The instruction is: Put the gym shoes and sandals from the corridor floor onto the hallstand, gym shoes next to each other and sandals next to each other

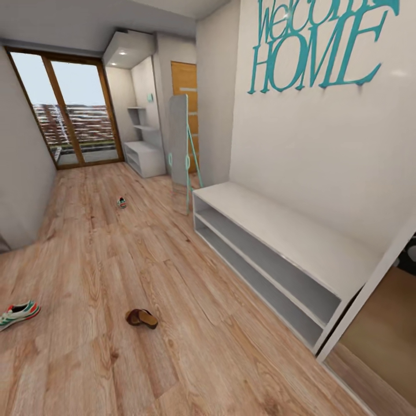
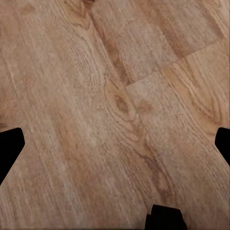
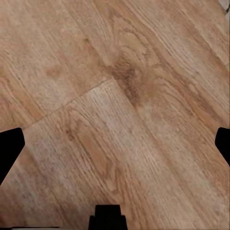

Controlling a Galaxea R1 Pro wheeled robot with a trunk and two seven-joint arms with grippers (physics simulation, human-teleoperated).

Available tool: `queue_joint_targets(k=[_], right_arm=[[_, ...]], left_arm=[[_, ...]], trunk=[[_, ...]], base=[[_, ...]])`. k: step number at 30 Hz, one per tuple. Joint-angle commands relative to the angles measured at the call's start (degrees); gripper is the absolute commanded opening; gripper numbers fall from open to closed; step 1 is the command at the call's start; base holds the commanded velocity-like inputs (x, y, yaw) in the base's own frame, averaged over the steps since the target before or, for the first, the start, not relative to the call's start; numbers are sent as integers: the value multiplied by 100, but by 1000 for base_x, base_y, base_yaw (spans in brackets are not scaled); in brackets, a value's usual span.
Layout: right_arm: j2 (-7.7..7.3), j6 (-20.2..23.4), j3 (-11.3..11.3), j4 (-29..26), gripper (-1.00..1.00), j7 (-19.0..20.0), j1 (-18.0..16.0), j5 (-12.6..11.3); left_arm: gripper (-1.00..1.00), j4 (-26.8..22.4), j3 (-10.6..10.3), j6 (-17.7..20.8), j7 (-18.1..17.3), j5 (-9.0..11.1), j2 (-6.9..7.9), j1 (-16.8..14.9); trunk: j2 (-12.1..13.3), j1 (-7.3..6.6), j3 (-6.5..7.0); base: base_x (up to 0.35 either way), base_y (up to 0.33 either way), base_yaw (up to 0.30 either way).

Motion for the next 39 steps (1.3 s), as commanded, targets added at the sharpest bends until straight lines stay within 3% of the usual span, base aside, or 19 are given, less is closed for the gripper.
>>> queue_joint_targets(k=[1,13,15,22,39], right_arm=[[0,-17,-3,2,100,-2,-2,5],[0,-17,0,6,100,-2,-2,5],[0,-17,-2,7,100,-2,-2,5],[-4,-22,-3,1,100,-7,-2,5],[-198,-35,-3,-32,100,-11,-2,5]], left_arm=[[100,7,6,-20,5,8,1,-5],[100,10,13,-15,18,14,19,-5],[100,10,141,-17,18,15,22,-5],[100,17,654,-74,1,3,4,-5],[100,27,702,-81,-12,-80,-39,-5]], trunk=[[-44,22,-31],[-525,286,-328],[-605,329,-378],[-605,329,-426],[-605,329,-542]], base=[[0,0,188],[0,0,188],[0,0,188],[0,0,188],[0,0,188]])
